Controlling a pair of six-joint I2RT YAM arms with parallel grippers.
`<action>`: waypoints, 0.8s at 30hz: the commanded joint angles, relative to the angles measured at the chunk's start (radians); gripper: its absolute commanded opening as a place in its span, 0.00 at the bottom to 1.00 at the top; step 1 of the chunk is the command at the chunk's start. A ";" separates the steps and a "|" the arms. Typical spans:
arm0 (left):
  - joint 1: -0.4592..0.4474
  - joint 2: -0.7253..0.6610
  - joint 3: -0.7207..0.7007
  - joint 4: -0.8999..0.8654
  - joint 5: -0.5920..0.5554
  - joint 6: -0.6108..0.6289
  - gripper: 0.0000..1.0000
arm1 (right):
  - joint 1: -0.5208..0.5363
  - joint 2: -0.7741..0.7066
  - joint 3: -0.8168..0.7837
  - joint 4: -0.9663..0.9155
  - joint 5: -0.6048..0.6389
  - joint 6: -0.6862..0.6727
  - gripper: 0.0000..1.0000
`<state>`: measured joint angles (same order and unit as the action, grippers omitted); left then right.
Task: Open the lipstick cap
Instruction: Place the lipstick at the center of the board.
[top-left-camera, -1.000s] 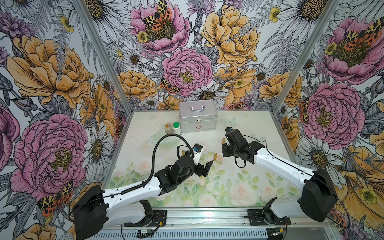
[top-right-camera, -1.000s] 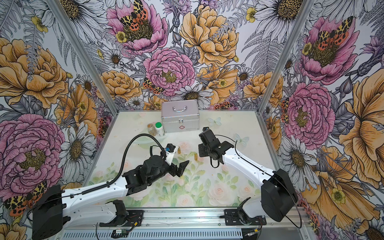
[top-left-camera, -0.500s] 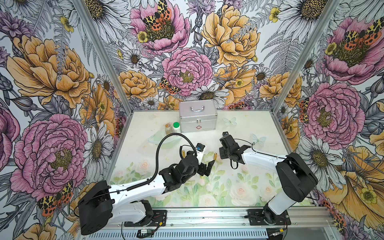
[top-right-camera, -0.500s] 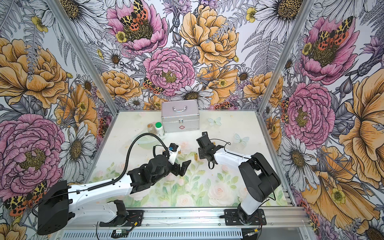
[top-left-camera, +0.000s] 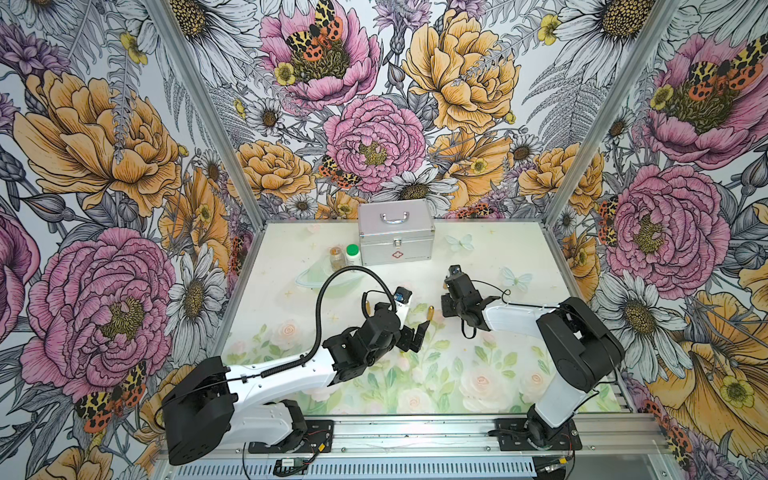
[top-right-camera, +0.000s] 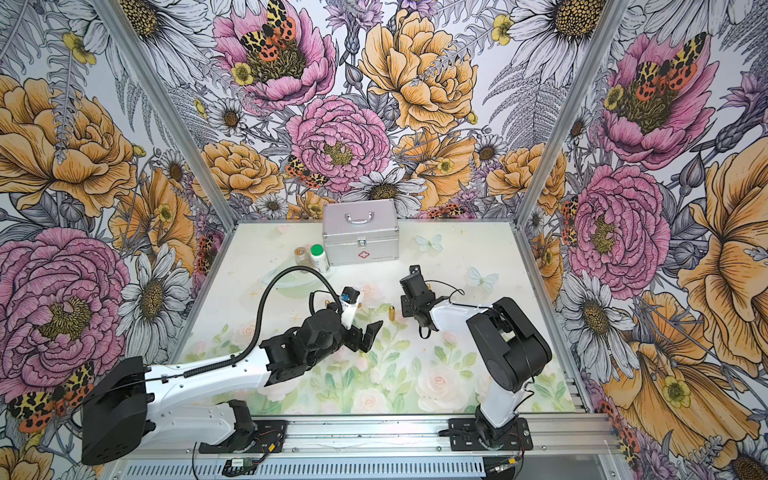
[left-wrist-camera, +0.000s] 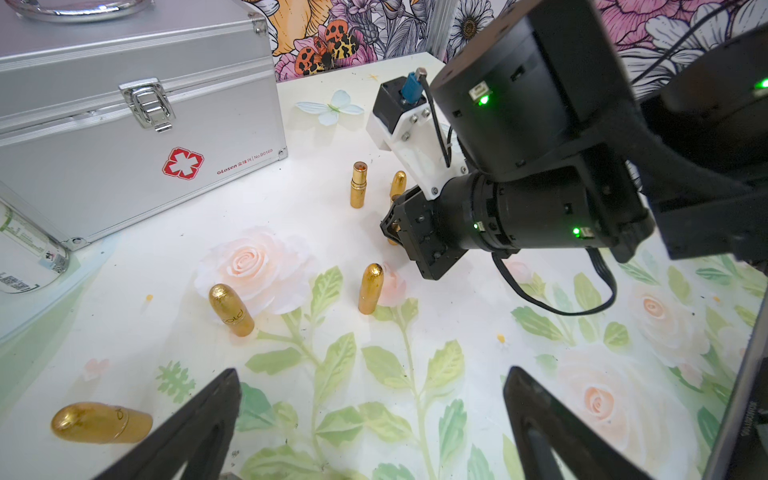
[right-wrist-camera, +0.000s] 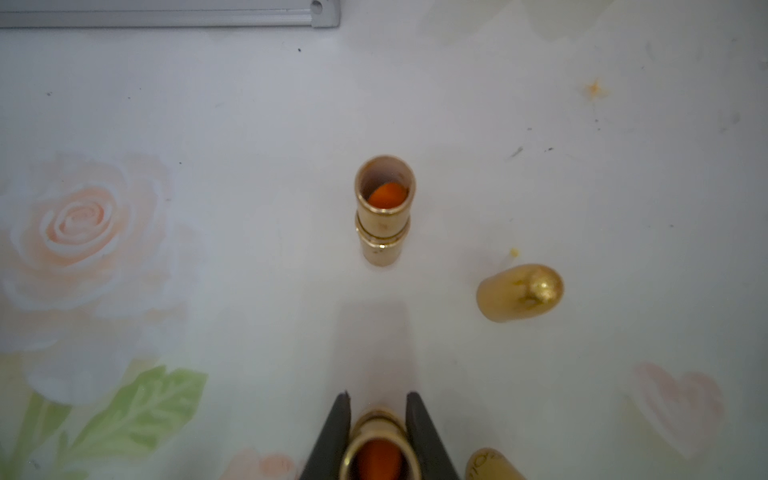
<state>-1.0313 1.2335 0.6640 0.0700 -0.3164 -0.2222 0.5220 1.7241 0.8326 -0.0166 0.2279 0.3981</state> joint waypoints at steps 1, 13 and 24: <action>-0.007 0.001 0.028 0.007 -0.027 -0.002 0.99 | -0.007 0.011 -0.009 0.061 -0.017 -0.012 0.19; -0.006 -0.012 0.020 0.008 -0.036 0.004 0.99 | -0.007 0.029 -0.027 0.072 -0.014 -0.001 0.21; -0.006 -0.037 0.006 0.008 -0.046 0.007 0.99 | -0.004 0.014 -0.035 0.084 -0.021 -0.008 0.26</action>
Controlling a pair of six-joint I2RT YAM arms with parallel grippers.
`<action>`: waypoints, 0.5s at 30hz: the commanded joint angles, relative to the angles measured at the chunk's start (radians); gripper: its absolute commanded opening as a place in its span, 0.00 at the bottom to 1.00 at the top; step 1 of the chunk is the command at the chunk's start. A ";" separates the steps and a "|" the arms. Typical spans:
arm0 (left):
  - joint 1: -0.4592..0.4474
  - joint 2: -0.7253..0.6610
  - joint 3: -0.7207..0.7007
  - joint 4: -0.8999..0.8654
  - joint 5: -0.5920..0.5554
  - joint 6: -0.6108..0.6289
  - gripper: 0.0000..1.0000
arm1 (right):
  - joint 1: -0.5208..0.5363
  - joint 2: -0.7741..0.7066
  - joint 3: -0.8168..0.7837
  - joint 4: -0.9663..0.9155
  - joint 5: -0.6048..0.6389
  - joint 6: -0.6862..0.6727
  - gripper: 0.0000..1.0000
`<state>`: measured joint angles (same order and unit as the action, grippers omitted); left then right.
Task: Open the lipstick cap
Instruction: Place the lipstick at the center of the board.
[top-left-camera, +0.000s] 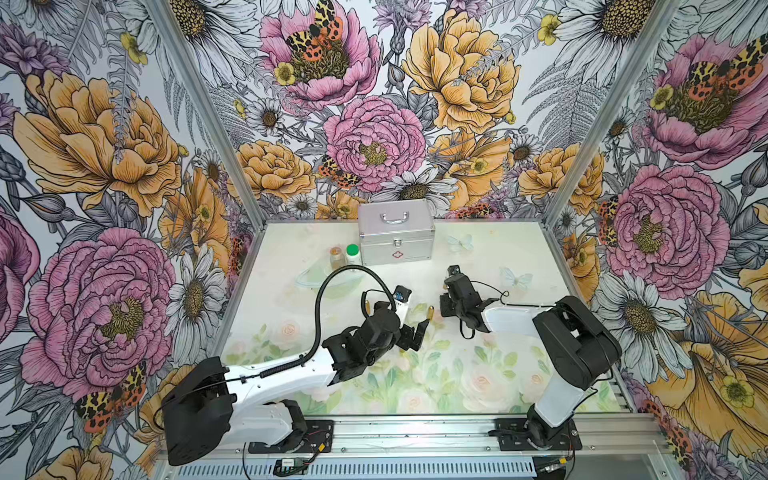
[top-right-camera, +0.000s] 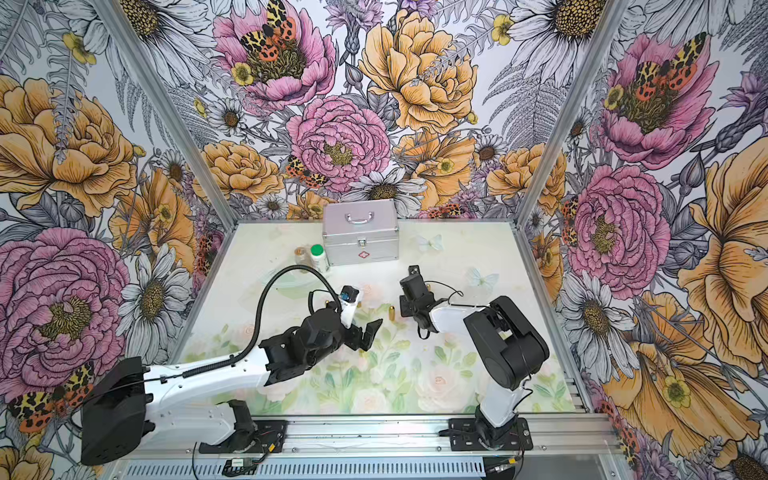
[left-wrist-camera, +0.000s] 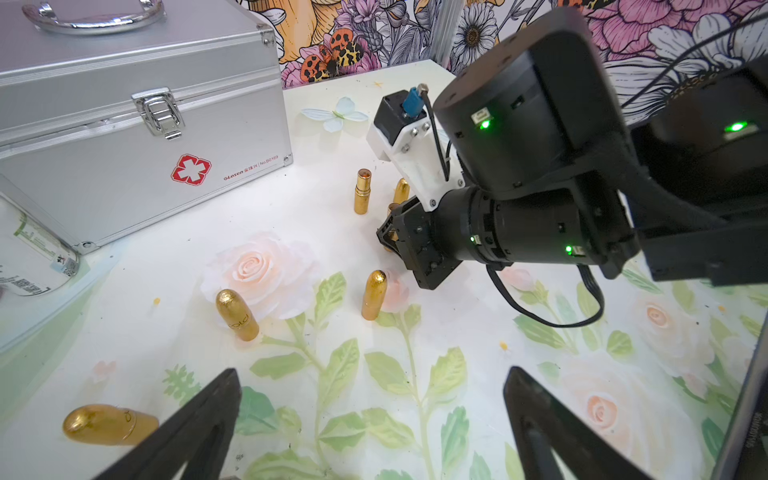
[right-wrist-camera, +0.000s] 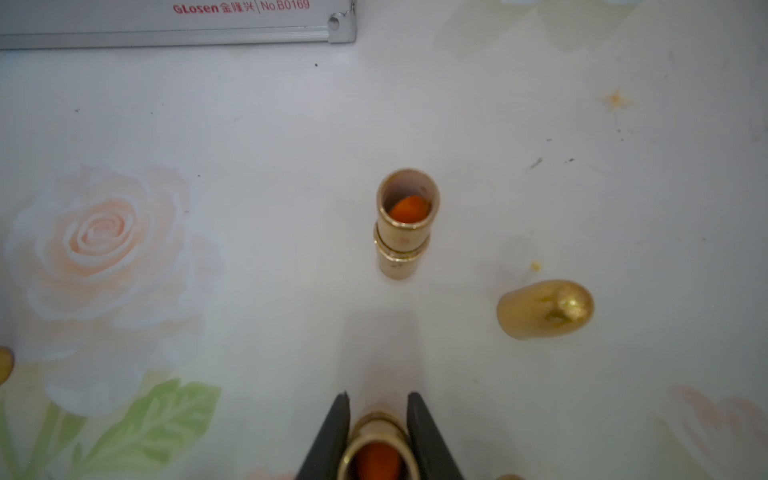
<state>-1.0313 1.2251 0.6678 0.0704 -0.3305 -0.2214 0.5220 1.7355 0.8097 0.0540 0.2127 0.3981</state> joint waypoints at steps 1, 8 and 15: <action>-0.006 -0.031 0.001 0.008 -0.033 0.007 0.99 | -0.004 0.000 -0.010 0.014 -0.007 -0.009 0.27; 0.000 -0.047 -0.005 0.008 -0.033 0.005 0.99 | -0.004 -0.014 0.005 -0.005 -0.008 -0.013 0.31; 0.005 -0.061 -0.007 0.007 -0.031 0.007 0.99 | -0.006 -0.091 0.044 -0.089 -0.022 -0.006 0.36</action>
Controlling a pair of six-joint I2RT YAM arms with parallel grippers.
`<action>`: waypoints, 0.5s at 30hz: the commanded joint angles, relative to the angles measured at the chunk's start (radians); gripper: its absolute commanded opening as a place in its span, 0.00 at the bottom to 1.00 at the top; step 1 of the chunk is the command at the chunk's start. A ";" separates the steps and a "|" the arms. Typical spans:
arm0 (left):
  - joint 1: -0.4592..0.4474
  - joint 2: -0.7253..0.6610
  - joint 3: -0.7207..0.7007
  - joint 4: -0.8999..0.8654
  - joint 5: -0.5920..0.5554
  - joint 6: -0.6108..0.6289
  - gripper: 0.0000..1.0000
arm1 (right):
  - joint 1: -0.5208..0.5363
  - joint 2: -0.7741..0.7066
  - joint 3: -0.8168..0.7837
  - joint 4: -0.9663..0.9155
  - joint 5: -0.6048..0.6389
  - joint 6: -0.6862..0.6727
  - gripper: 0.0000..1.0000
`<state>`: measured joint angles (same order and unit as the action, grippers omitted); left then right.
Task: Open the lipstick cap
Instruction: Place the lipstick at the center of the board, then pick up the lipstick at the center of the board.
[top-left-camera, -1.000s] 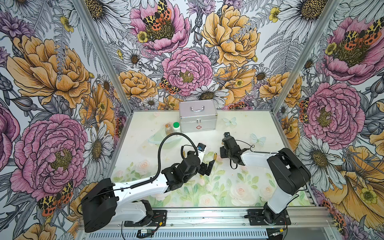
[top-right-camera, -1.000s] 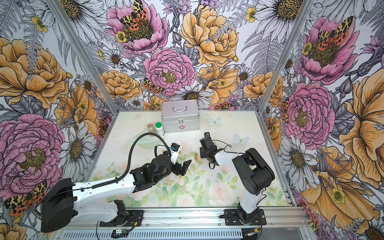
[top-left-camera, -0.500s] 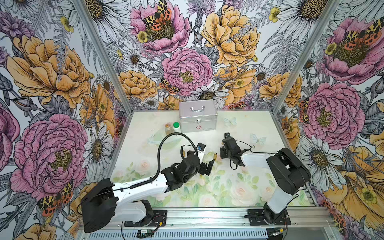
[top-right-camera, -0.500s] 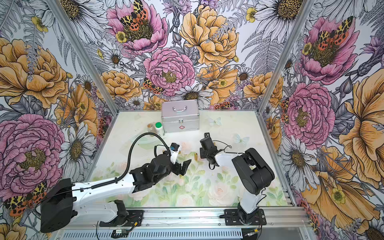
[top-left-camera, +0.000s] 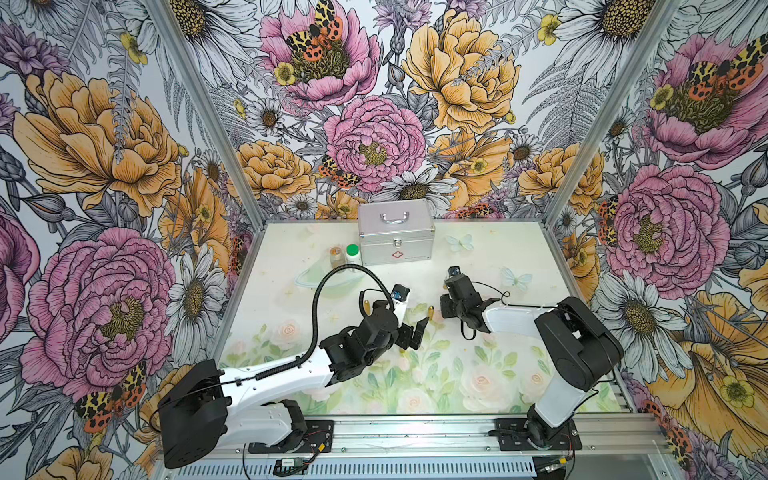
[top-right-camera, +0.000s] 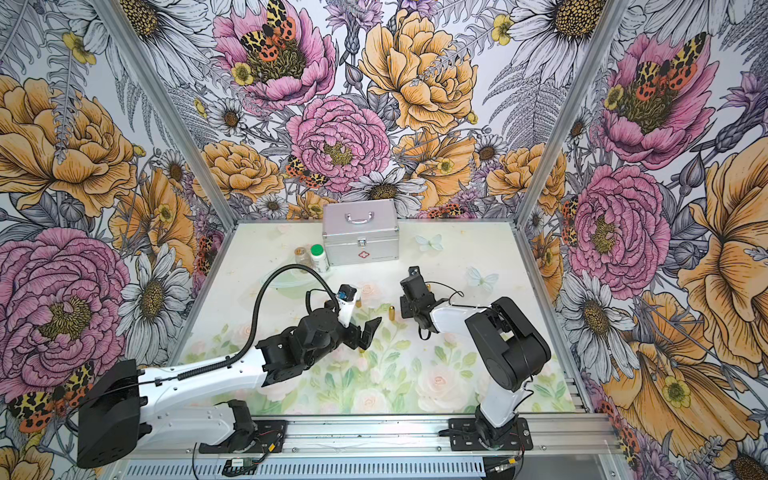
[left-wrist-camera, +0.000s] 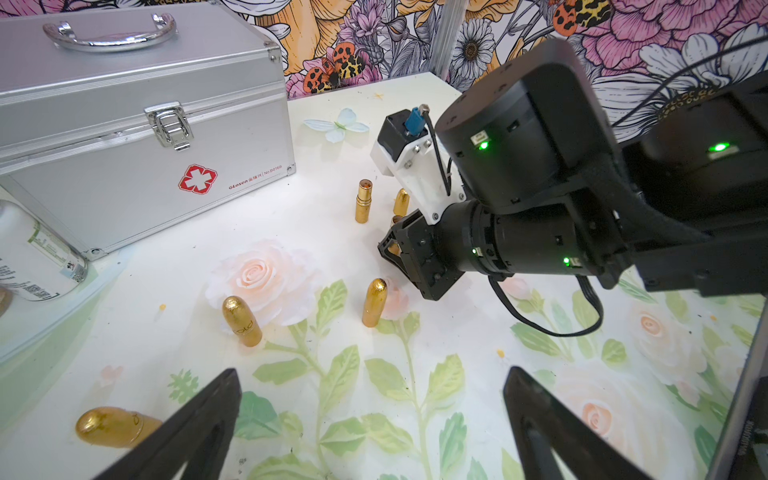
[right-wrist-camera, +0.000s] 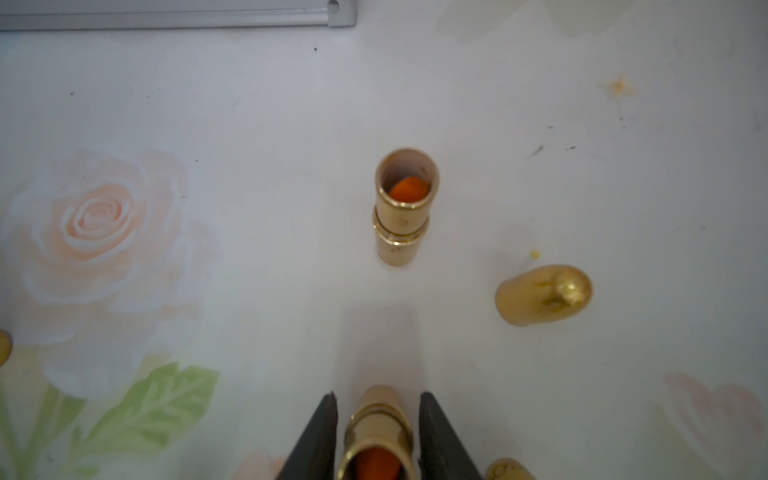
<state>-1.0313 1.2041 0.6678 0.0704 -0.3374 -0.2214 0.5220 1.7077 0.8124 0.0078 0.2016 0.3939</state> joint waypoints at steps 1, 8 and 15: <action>0.006 -0.045 -0.007 0.006 -0.022 0.006 0.99 | -0.008 -0.086 0.045 -0.064 -0.014 0.012 0.37; 0.026 -0.109 -0.010 -0.053 -0.018 -0.004 0.99 | -0.007 -0.205 0.135 -0.308 -0.072 0.060 0.42; 0.054 -0.150 -0.020 -0.134 -0.004 -0.034 0.99 | 0.032 -0.188 0.270 -0.590 -0.135 0.155 0.49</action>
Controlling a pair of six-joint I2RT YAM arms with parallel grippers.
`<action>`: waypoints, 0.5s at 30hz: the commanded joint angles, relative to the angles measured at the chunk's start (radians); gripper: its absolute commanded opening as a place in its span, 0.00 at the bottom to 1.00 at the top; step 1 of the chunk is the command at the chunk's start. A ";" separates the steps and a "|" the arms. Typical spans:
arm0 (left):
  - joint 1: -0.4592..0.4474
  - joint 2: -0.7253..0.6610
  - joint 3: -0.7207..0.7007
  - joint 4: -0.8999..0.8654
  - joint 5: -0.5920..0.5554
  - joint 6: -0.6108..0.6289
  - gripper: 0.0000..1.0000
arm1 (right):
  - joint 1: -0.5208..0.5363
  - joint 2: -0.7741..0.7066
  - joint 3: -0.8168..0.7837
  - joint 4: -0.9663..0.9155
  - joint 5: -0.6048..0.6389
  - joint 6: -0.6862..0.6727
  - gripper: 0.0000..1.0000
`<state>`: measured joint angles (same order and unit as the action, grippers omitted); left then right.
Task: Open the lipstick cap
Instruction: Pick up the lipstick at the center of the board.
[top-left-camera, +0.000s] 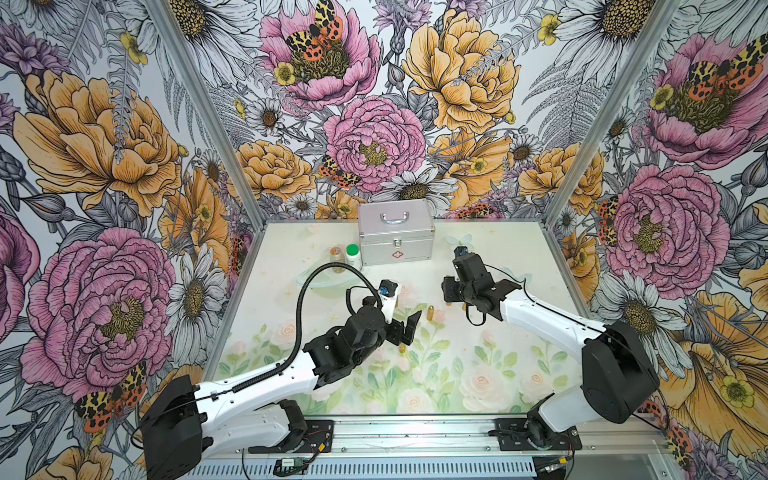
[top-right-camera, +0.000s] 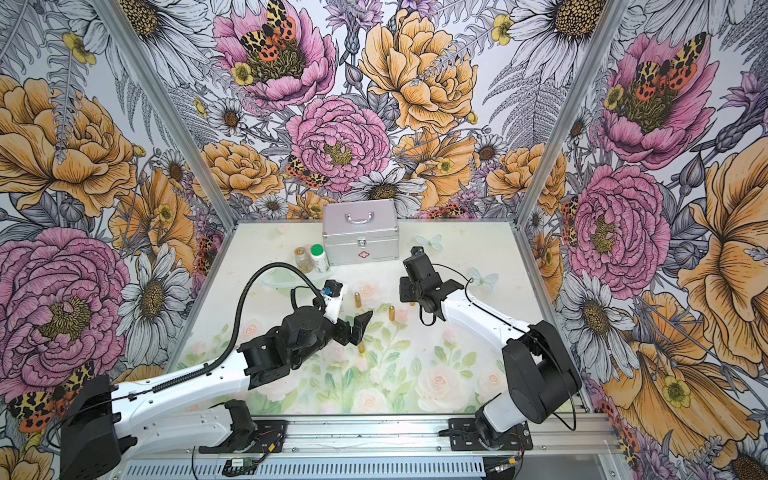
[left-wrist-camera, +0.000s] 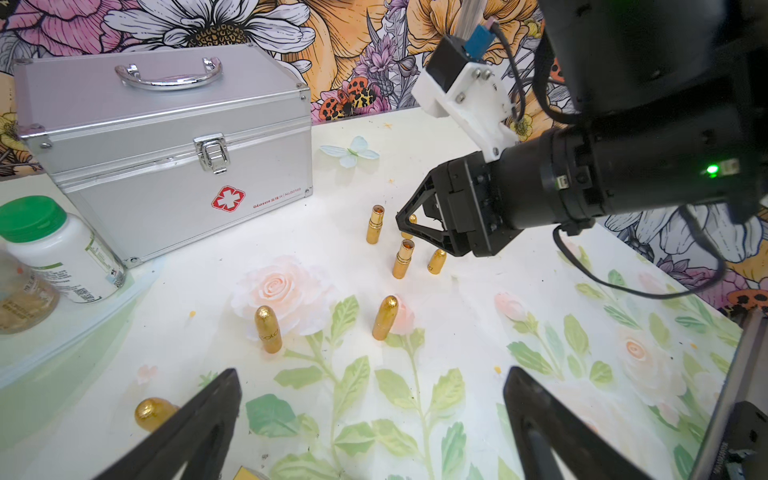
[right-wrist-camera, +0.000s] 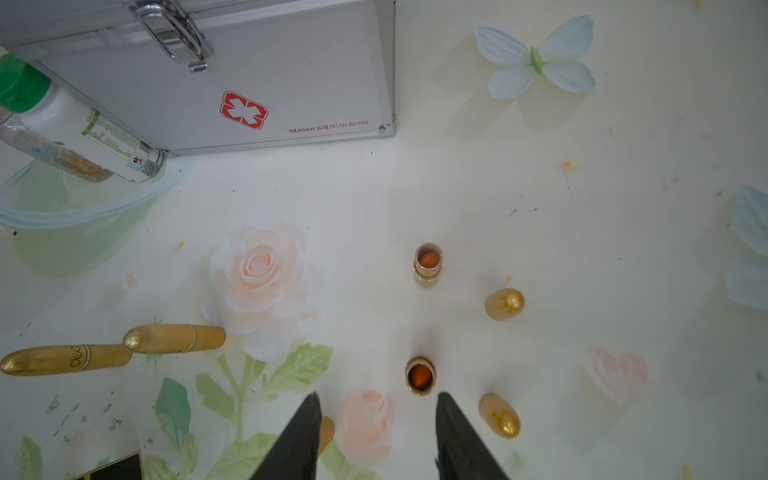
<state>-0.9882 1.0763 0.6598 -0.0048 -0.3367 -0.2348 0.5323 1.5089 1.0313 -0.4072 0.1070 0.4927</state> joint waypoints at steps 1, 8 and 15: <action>0.011 -0.025 -0.012 -0.075 -0.014 -0.026 0.99 | 0.033 0.015 0.064 -0.203 -0.042 0.073 0.49; 0.013 -0.039 -0.033 -0.106 -0.020 -0.050 0.99 | 0.089 0.074 0.111 -0.261 -0.090 0.158 0.56; 0.014 -0.026 -0.045 -0.102 -0.018 -0.064 0.99 | 0.122 0.169 0.179 -0.277 -0.061 0.185 0.59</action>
<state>-0.9833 1.0603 0.6270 -0.1043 -0.3374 -0.2779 0.6453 1.6428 1.1603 -0.6655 0.0315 0.6464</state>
